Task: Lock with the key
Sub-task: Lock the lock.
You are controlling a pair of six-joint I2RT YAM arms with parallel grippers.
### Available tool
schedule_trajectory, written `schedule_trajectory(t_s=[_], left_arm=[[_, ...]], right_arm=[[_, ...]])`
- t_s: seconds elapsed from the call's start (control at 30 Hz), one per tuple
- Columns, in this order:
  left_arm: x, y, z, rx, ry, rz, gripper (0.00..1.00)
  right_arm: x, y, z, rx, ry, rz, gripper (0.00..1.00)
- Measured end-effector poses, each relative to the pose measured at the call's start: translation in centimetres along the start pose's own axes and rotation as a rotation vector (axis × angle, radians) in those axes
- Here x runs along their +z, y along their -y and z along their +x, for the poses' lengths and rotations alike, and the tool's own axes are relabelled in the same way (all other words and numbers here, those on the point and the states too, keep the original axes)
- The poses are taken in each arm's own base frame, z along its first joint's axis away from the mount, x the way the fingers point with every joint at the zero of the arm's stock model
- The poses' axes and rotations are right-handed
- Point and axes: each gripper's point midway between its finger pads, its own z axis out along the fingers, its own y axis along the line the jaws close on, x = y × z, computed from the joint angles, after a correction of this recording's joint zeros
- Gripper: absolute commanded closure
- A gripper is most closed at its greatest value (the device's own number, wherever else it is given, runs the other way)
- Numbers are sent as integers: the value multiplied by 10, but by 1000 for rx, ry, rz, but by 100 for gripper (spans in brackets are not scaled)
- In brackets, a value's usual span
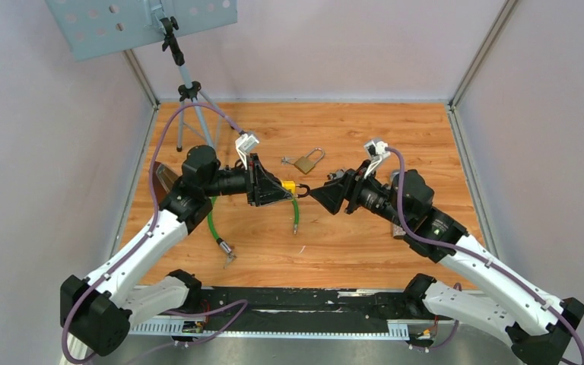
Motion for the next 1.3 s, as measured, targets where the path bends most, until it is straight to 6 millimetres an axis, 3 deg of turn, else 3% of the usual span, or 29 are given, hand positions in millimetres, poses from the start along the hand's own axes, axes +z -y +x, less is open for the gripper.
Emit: schedule_trajectory(t_s=[0.1,0.3,0.57,0.83,1.1,1.3], left_arm=[[0,11,3,-24,-35,88,100],[-2,38,-5,-16,-43,236,100],[-7,54,-9,8,-46,315,100],[-9,62,-14,29,-37,350,100],[-11,66,-15,39,-38,370,100],[-12,69,-18,40,-32,378,100]], right_arm=[[-2,-6,3,-23,-19,-38,49],[-14,-18,2,-70,-19,-107,47],[-32,-38,8,-130,-34,-229,49],[-31,-39,18,-145,-71,-263,68],[-25,-45,13,-160,-49,-296,74],[-16,-48,17,-159,-72,-325,89]])
